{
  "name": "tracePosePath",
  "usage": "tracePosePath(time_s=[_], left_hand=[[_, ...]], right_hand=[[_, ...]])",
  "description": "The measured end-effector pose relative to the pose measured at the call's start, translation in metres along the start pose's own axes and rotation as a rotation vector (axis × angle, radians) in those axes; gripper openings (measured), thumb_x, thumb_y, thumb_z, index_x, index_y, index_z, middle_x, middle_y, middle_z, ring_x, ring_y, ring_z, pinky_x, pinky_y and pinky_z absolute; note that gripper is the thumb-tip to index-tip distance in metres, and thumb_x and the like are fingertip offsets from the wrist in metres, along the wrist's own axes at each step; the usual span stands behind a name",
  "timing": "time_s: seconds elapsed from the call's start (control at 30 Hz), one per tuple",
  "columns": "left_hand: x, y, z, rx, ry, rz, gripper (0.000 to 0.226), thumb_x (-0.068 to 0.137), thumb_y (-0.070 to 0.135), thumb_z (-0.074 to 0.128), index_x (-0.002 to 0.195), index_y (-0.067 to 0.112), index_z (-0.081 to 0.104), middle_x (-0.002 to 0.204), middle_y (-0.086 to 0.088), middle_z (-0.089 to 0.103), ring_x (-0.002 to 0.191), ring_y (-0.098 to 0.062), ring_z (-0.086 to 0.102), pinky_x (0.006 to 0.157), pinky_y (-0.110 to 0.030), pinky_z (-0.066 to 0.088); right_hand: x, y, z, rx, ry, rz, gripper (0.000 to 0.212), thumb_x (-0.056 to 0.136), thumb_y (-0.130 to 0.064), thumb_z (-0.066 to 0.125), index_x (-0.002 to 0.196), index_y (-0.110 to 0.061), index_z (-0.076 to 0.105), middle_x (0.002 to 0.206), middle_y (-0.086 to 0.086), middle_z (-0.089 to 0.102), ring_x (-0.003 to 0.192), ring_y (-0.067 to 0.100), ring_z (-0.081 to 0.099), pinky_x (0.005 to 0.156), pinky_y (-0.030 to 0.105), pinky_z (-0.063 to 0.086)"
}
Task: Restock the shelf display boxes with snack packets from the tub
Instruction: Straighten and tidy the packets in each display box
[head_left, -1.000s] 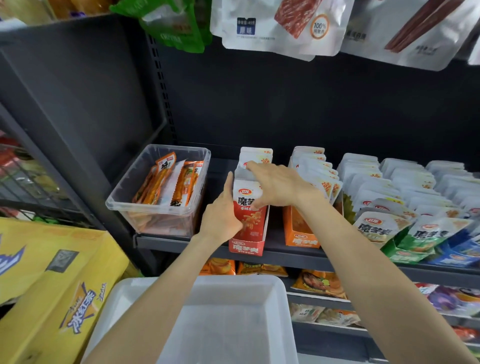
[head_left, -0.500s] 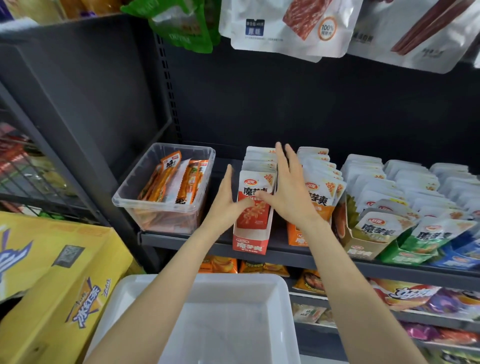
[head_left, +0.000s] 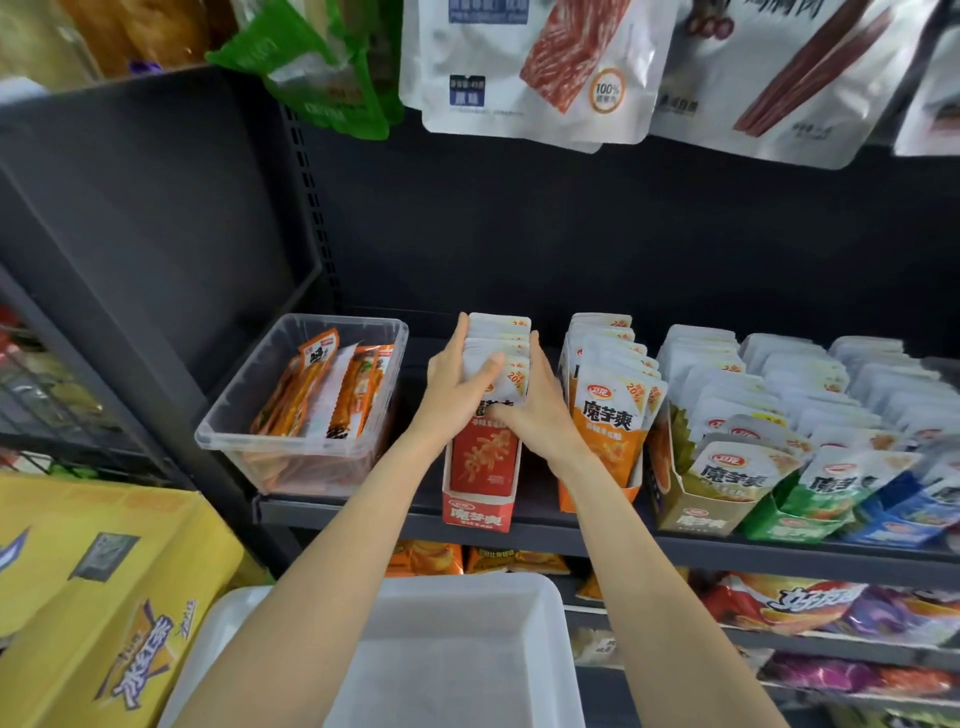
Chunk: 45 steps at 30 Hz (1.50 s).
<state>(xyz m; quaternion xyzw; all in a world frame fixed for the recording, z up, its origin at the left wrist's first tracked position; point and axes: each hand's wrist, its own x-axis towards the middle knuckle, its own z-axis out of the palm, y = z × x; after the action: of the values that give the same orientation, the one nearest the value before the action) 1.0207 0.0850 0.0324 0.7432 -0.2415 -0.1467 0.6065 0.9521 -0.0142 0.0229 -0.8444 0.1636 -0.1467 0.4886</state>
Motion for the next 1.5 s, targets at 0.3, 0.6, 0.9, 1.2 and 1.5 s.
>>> tracePosePath(time_s=[0.3, 0.6, 0.9, 1.2, 1.5], left_hand=[[-0.002, -0.008, 0.002, -0.254, 0.0, -0.071, 0.053, 0.101, 0.037, 0.036, 0.15, 0.033, 0.016, 0.143, 0.006, 0.043, 0.107, 0.0, 0.054, 0.099, -0.028, 0.044], [-0.002, -0.013, -0.004, -0.067, 0.081, 0.067, 0.058, 0.1, 0.044, 0.034, 0.151, 0.034, 0.008, 0.155, 0.004, 0.025, 0.136, -0.01, 0.036, 0.107, -0.028, 0.036], [0.009, -0.002, -0.012, 0.361, 0.123, 0.232, 0.049, 0.103, 0.037, 0.028, 0.15, 0.025, 0.021, 0.159, 0.01, 0.002, 0.146, -0.013, 0.003, 0.119, -0.043, 0.015], [-0.009, 0.002, -0.014, 1.234, -0.07, 0.5, 0.063, 0.099, 0.043, 0.03, 0.151, 0.015, 0.007, 0.159, -0.001, 0.003, 0.142, -0.009, -0.011, 0.116, -0.034, -0.012], [0.003, 0.004, -0.013, 1.04, -0.014, 0.488, 0.065, 0.095, 0.047, 0.025, 0.149, 0.023, -0.003, 0.158, 0.005, -0.006, 0.142, -0.008, -0.013, 0.118, -0.043, -0.005]], right_hand=[[-0.009, 0.001, 0.006, 0.196, -0.001, -0.052, 0.099, 0.074, -0.014, 0.075, 0.149, -0.024, 0.011, 0.148, -0.001, 0.038, 0.134, 0.007, 0.038, 0.112, 0.036, 0.036], [-0.003, -0.004, 0.003, 0.074, -0.025, -0.152, 0.11, 0.081, -0.014, 0.071, 0.148, -0.03, -0.015, 0.16, -0.003, 0.0, 0.145, 0.006, 0.005, 0.114, 0.017, 0.017], [0.005, -0.013, -0.016, -0.369, -0.026, -0.265, 0.095, 0.087, -0.035, 0.064, 0.152, -0.014, -0.001, 0.159, -0.003, -0.014, 0.146, 0.01, -0.008, 0.116, 0.032, 0.015], [-0.043, 0.02, 0.019, -0.025, -0.074, 0.021, 0.103, 0.081, -0.027, 0.074, 0.152, -0.022, 0.0, 0.155, 0.001, 0.026, 0.14, 0.017, 0.032, 0.112, 0.04, 0.034], [-0.051, 0.021, 0.03, -0.144, 0.054, 0.038, 0.077, 0.095, -0.017, 0.054, 0.152, -0.025, 0.003, 0.148, 0.002, 0.037, 0.128, 0.019, 0.048, 0.096, 0.035, 0.047]])
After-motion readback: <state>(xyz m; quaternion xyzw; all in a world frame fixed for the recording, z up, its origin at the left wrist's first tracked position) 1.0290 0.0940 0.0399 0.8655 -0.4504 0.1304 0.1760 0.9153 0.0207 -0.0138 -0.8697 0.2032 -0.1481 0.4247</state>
